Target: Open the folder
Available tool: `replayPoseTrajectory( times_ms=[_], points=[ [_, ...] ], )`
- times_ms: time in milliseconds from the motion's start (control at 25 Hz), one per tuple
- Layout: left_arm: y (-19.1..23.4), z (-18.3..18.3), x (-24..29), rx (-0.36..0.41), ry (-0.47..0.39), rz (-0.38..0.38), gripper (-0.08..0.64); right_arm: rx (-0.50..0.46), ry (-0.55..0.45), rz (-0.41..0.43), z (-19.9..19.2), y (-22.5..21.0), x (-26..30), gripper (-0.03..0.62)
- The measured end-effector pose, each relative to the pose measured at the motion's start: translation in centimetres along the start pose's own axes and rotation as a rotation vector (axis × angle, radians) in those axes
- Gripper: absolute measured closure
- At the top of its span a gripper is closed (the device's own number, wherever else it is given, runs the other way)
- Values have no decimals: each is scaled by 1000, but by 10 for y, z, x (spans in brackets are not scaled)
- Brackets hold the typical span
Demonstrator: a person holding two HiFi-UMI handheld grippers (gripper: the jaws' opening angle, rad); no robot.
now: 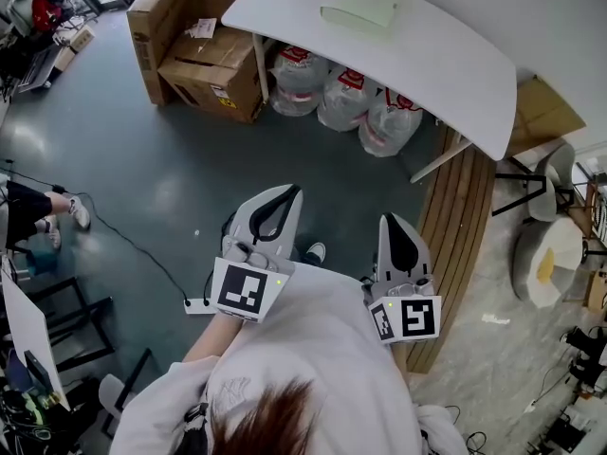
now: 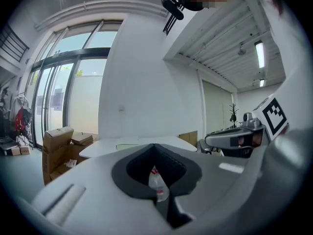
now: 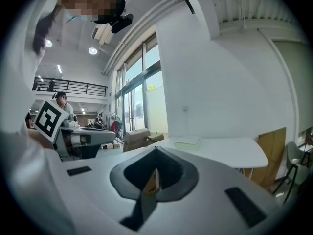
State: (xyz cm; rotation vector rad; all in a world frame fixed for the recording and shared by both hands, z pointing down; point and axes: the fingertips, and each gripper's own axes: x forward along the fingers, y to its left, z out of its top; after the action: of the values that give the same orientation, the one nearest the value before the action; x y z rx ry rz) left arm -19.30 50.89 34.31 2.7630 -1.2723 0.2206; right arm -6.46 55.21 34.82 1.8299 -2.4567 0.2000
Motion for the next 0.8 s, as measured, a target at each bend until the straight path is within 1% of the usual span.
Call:
replayPoseTrajectory(
  times_ms=[240,440,640,800],
  points=[
    [-1,-2,2,-6,7,9,558,13,-15,9,1,-4,3,584],
    [5,0,11,-18,16,20,558,22,-4,2,0,-13,10,584],
    [14,-1,25,-19,28,7,558,40,21,-22,-4,-21,21,584],
    [25,-3,43,-25,47,-19,558,54,51,-42,-9,-27,37,584]
  ],
)
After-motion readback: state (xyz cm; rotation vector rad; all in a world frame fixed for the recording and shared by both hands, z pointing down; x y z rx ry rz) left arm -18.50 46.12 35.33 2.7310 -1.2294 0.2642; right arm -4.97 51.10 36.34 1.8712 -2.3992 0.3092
